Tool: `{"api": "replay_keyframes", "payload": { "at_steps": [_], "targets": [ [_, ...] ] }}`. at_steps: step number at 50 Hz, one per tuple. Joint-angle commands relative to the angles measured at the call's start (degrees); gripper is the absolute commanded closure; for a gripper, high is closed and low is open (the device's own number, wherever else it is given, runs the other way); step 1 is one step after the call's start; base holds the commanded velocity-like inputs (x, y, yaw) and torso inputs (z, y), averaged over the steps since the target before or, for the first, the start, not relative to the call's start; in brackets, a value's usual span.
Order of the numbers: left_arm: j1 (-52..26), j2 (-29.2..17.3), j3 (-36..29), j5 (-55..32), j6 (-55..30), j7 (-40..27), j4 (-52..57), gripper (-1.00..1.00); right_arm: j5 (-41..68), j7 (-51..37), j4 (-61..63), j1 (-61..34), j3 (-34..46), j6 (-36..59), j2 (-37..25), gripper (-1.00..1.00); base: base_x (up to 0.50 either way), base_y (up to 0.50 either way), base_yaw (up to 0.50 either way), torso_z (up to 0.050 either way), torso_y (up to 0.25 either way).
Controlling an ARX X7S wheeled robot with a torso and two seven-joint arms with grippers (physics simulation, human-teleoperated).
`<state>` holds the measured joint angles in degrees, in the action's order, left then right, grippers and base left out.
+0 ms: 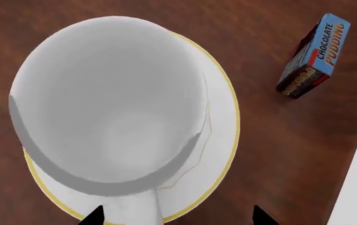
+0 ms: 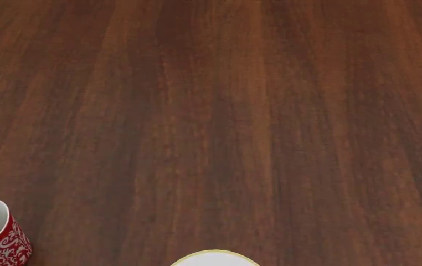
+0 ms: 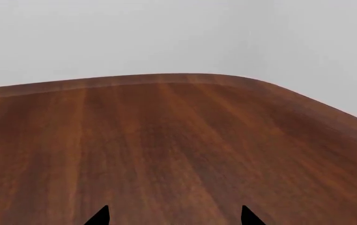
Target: Put the white mug on the plate.
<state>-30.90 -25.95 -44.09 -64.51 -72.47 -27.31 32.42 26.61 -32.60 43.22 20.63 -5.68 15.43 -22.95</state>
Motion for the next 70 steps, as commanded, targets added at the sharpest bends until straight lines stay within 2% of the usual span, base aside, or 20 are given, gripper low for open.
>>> {"api": "replay_keyframes", "payload": {
  "at_steps": [1, 16, 22, 40, 54, 62, 70],
  "targets": [
    [-0.20, -0.27, 1.22, -2.19, -1.36, -2.61, -0.28, -1.00, 0.01, 0.18, -0.40, 0.01, 0.19, -0.54, -0.04, -1.00, 0.00, 0.00, 0.00, 0.000, 0.000],
    [-0.35, -0.68, 3.39, -5.98, -2.98, -7.20, 0.93, -1.00, -0.11, 0.45, -0.42, 1.08, -0.04, -1.98, 0.05, -1.00, 0.00, 0.00, 0.00, 0.000, 0.000],
    [-0.48, -1.15, 5.37, -10.05, -4.03, -10.64, 3.42, -1.00, -0.15, 0.35, -0.13, 1.01, 0.19, -1.93, -0.06, -1.00, 0.00, 0.00, 0.00, 0.000, 0.000],
    [-1.50, -4.35, 9.76, -25.45, -4.51, -25.83, 11.83, -1.00, -0.25, -0.09, 1.18, 1.83, 0.26, -2.16, -0.34, -1.00, 0.00, 0.00, 0.00, 0.000, 0.000],
    [-6.84, -9.54, 14.96, -36.89, 1.48, -37.08, 18.26, -1.00, -0.07, -1.11, 2.87, 1.42, 0.41, -0.41, -1.28, -1.00, 0.00, 0.00, 0.00, 0.000, 0.000],
    [-7.46, -13.17, 20.70, -35.71, 4.37, -36.26, 20.38, -1.00, -0.08, -1.99, 4.90, 1.84, 0.21, 0.93, -2.15, -1.00, 0.00, 0.00, 0.00, 0.000, 0.000],
    [-4.28, -17.55, 27.22, -33.50, 7.74, -33.93, 22.27, -1.00, -0.11, -3.10, 8.55, 3.96, -0.84, 2.18, -3.43, -1.00, 0.00, 0.00, 0.00, 0.000, 0.000]
  ]
}}
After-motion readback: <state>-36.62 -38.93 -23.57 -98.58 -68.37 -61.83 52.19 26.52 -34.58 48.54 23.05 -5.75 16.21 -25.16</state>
